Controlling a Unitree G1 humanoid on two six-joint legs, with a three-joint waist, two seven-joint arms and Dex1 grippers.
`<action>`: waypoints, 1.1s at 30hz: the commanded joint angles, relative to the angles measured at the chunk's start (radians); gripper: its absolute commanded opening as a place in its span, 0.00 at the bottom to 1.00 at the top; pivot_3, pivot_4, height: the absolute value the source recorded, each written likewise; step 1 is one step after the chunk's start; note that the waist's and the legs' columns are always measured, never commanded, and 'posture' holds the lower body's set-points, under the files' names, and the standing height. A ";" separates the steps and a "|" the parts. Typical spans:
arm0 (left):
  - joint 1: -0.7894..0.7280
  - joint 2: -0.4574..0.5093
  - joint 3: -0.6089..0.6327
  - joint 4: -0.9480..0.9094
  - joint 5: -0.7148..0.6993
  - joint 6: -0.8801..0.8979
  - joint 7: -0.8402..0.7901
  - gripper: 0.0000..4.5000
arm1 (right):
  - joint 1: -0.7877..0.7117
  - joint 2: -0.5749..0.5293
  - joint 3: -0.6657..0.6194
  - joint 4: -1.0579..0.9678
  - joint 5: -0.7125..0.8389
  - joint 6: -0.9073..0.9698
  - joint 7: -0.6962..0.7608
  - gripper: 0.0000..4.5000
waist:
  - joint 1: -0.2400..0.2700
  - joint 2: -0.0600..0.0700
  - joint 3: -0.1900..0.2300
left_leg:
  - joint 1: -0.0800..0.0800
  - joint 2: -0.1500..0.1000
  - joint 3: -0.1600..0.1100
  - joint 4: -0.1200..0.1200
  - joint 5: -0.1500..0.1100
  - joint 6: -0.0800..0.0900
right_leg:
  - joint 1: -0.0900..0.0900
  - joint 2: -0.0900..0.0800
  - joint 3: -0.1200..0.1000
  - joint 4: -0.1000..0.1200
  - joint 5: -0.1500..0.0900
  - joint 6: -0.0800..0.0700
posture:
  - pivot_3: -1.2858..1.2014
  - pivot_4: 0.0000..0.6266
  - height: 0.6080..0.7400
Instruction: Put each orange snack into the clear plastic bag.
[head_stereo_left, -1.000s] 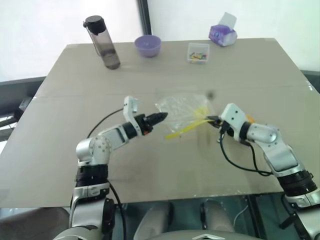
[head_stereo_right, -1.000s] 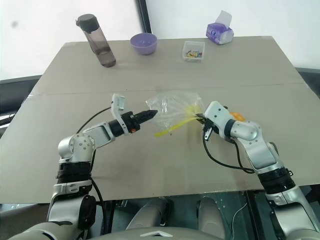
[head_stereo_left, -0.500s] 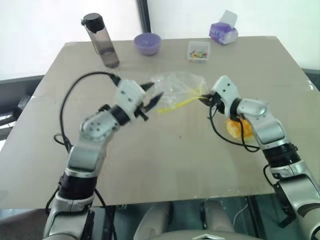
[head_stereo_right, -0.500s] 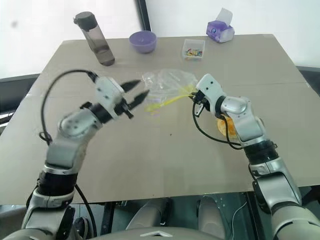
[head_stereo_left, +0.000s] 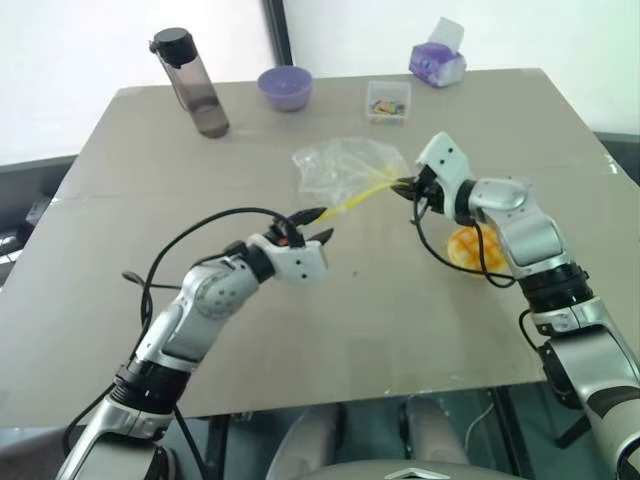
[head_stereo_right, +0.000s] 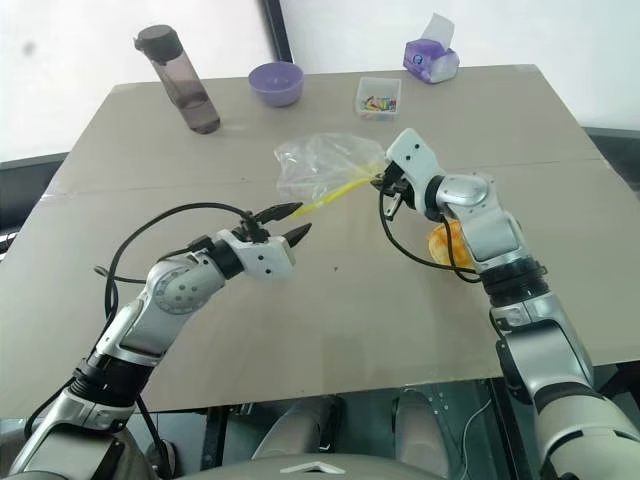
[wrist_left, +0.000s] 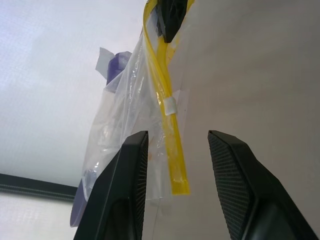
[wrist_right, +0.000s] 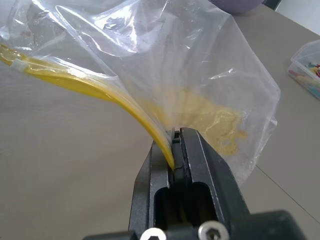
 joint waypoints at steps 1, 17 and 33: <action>-0.036 0.008 0.027 0.005 0.030 -0.061 0.045 0.44 | -0.015 0.004 -0.017 -0.047 0.017 0.008 0.009 0.00 | 0.000 0.000 0.000 | 0.000 0.000 0.000 0.000 0.000 0.000 | 0.000 0.000 0.000 0.000 0.000 0.000 | 0.52 0.24 1.00; -0.147 0.009 -0.018 0.219 0.124 -0.187 0.088 0.44 | -0.029 0.012 -0.039 -0.069 0.033 0.047 -0.004 0.00 | -0.004 0.000 0.000 | 0.000 0.000 0.002 0.001 0.000 0.000 | -0.003 -0.001 0.000 0.006 0.000 0.000 | 0.52 0.24 1.00; -0.147 0.009 -0.022 0.221 0.266 -0.232 0.226 0.44 | -0.050 0.009 -0.045 -0.075 0.050 0.075 -0.005 0.00 | -0.003 0.000 0.000 | 0.000 0.000 0.004 0.005 0.000 -0.001 | -0.005 -0.001 0.000 0.012 0.000 0.000 | 0.52 0.24 1.00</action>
